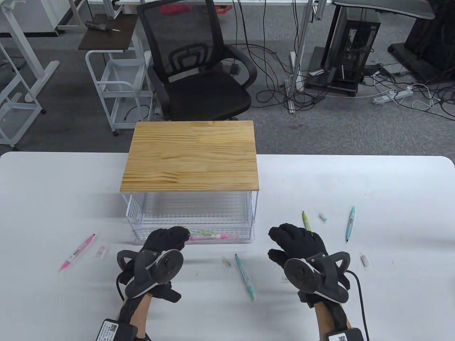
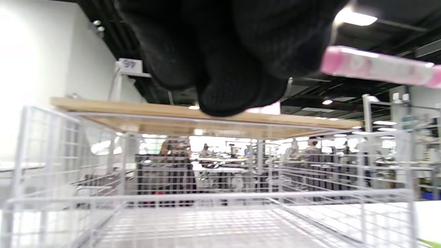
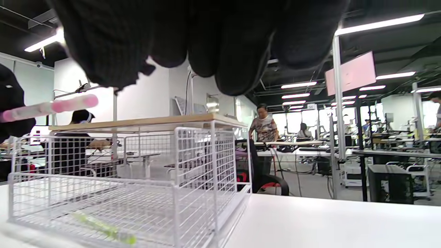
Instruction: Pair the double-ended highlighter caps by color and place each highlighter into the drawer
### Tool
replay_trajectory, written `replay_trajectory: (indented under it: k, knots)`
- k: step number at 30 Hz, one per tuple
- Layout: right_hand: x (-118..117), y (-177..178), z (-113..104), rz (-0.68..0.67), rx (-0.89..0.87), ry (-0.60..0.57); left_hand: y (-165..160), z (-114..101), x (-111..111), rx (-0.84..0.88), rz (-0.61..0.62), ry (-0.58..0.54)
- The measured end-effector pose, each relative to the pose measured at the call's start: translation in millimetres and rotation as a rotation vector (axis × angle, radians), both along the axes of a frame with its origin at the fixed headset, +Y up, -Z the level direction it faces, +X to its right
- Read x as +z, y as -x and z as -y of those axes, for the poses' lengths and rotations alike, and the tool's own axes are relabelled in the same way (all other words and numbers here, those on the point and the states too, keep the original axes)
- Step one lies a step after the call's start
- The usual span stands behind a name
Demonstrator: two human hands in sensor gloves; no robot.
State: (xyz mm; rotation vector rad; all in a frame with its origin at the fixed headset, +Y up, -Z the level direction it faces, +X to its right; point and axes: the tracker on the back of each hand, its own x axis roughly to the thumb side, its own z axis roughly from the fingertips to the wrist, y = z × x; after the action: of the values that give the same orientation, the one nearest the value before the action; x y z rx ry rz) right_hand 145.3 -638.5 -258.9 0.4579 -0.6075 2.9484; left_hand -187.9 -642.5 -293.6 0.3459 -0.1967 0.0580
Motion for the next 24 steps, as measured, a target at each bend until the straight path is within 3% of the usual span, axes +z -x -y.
replay_trajectory:
  k: [7, 14, 19, 24]
  knots:
    - [1, -8, -3, 0.016, -0.045, 0.005, -7, 8, -52, -0.043, -0.222, 0.175]
    - [-2, -9, 2, 0.011, -0.064, 0.026, -31, 40, -104, -0.141, -0.292, 0.392]
    - [-3, -8, 3, 0.018, -0.043, 0.028, -49, 56, -123, -0.22, -0.308, 0.478]
    - [-3, -4, 4, 0.01, -0.038, 0.04, -51, 54, -131, -0.257, -0.362, 0.595]
